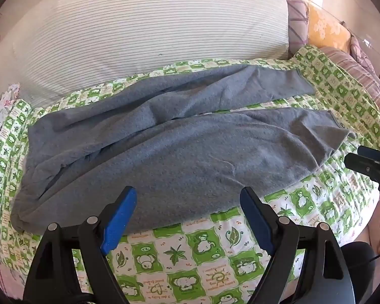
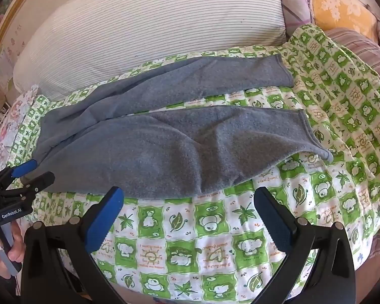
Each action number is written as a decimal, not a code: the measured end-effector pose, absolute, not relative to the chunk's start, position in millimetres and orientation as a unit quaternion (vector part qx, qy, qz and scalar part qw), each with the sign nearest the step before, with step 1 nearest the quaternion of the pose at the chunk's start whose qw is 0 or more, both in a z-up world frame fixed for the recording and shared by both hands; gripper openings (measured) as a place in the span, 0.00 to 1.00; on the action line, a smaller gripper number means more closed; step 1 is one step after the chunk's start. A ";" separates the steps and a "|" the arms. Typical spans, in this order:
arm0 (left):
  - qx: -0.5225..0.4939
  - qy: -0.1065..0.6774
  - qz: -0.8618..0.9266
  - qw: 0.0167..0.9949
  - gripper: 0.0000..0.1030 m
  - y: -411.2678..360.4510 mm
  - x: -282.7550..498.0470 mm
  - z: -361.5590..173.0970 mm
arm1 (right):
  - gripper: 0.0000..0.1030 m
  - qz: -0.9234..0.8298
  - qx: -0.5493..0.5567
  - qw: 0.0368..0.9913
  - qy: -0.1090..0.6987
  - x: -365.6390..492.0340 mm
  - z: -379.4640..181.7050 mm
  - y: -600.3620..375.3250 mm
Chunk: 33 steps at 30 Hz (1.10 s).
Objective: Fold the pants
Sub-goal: 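Move both grippers toward the hems of the grey sweatpants legs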
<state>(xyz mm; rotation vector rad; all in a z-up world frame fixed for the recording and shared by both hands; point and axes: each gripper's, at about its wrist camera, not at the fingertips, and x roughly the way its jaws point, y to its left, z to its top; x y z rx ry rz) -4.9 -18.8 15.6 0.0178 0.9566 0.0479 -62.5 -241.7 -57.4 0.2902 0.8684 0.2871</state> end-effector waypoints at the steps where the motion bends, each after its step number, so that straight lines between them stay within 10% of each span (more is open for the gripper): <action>1: 0.009 0.461 0.022 0.887 0.82 -20.1 -5.0 14.9 | 1.00 0.137 0.141 0.887 0.418 -62.3 -57.9 -242.7; 33: 0.025 0.485 -0.024 0.874 0.82 -43.1 53.8 -8.8 | 1.00 0.105 0.203 0.878 0.421 -3.4 -89.8 -302.0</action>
